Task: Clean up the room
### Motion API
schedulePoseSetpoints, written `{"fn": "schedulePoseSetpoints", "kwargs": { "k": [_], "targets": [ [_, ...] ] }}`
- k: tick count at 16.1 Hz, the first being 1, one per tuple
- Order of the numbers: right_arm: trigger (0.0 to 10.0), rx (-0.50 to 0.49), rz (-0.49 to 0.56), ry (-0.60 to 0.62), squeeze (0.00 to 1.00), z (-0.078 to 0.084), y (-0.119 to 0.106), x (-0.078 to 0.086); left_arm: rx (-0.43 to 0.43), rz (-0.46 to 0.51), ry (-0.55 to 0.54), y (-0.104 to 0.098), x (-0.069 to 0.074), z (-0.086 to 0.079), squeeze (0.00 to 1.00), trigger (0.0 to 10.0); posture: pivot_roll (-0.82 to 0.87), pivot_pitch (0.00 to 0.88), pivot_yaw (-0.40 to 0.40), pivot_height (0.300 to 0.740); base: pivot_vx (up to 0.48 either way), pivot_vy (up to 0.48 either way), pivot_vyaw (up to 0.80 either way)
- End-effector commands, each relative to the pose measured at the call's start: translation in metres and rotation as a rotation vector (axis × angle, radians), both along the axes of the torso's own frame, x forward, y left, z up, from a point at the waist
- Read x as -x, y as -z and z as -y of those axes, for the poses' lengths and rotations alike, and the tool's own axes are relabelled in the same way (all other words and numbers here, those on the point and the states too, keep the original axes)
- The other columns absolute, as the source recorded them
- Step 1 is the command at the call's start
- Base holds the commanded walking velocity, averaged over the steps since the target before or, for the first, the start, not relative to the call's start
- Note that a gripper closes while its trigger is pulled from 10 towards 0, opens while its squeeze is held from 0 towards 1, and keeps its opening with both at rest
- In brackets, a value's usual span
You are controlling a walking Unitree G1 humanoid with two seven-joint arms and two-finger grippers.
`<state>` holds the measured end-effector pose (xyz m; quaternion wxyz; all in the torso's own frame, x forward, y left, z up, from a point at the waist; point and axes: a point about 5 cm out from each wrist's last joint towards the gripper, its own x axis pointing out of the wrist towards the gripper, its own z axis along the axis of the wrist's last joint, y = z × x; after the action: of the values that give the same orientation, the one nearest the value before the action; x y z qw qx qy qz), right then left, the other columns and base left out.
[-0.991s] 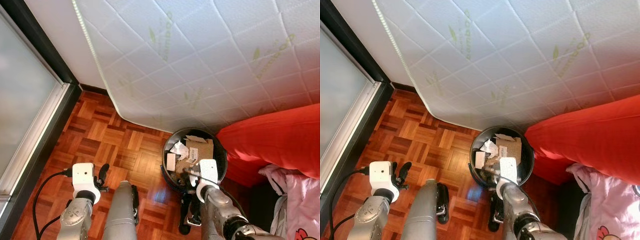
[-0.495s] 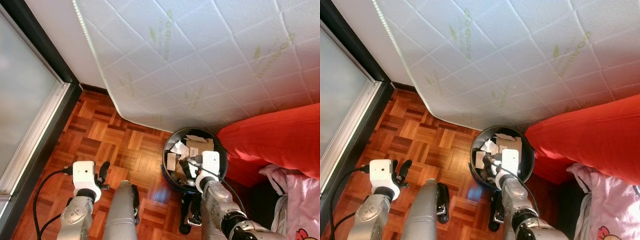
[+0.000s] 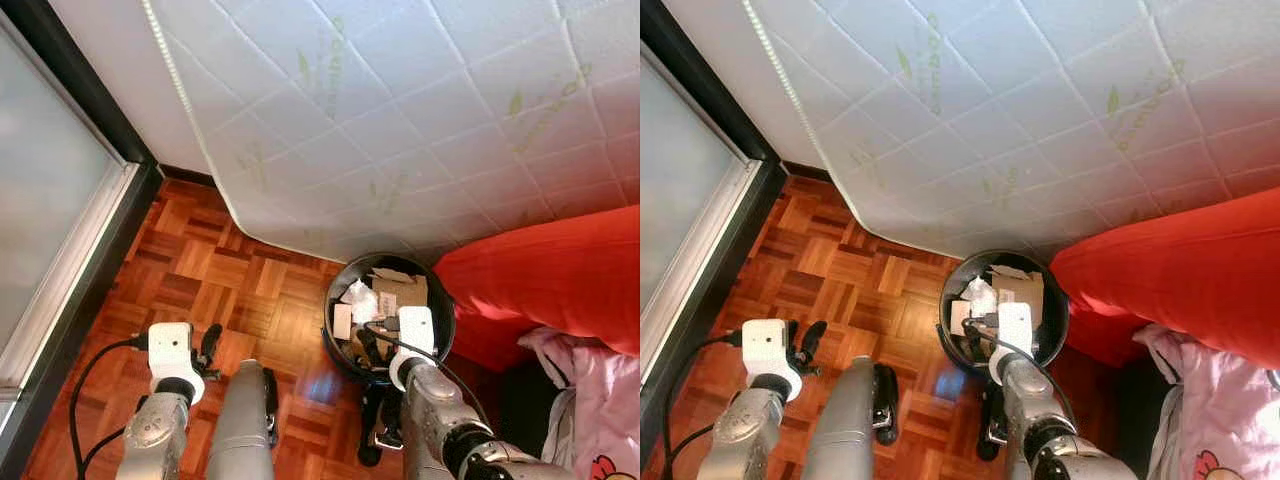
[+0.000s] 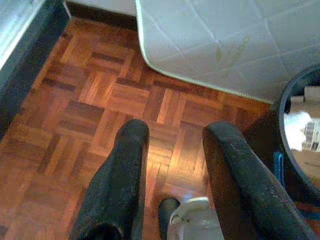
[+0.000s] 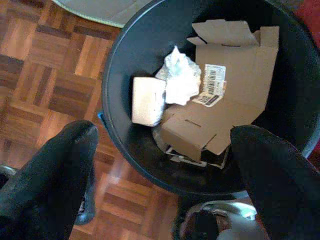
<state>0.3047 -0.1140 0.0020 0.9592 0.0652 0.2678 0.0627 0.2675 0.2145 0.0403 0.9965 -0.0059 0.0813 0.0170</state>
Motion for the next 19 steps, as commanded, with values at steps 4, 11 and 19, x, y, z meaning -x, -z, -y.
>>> {"fn": "schedulePoseSetpoints", "kwargs": {
  "k": [4, 11, 19],
  "targets": [
    [10.0, -0.055, -0.081, 0.122, 0.00, 0.028, 0.024, 0.024, -0.014, -0.088, -0.044, 0.016, 0.009, -0.018, 0.00, 10.0, 0.22, 0.364, -0.006, 0.676, 0.000, 0.000, 0.00],
    [10.0, -0.066, -0.130, 0.142, 0.00, 0.025, 0.038, 0.041, -0.009, -0.263, -0.101, 0.047, 0.015, -0.031, 0.00, 10.0, 0.17, 0.194, -0.002, 0.740, 0.000, 0.000, 0.00],
    [10.0, 0.017, -0.317, 0.172, 0.00, 0.051, 0.070, 0.088, 0.052, -0.559, -0.189, 0.095, 0.056, -0.024, 0.00, 10.0, 0.09, 0.010, -0.017, 0.740, 0.000, 0.000, 0.00]
  ]
}}
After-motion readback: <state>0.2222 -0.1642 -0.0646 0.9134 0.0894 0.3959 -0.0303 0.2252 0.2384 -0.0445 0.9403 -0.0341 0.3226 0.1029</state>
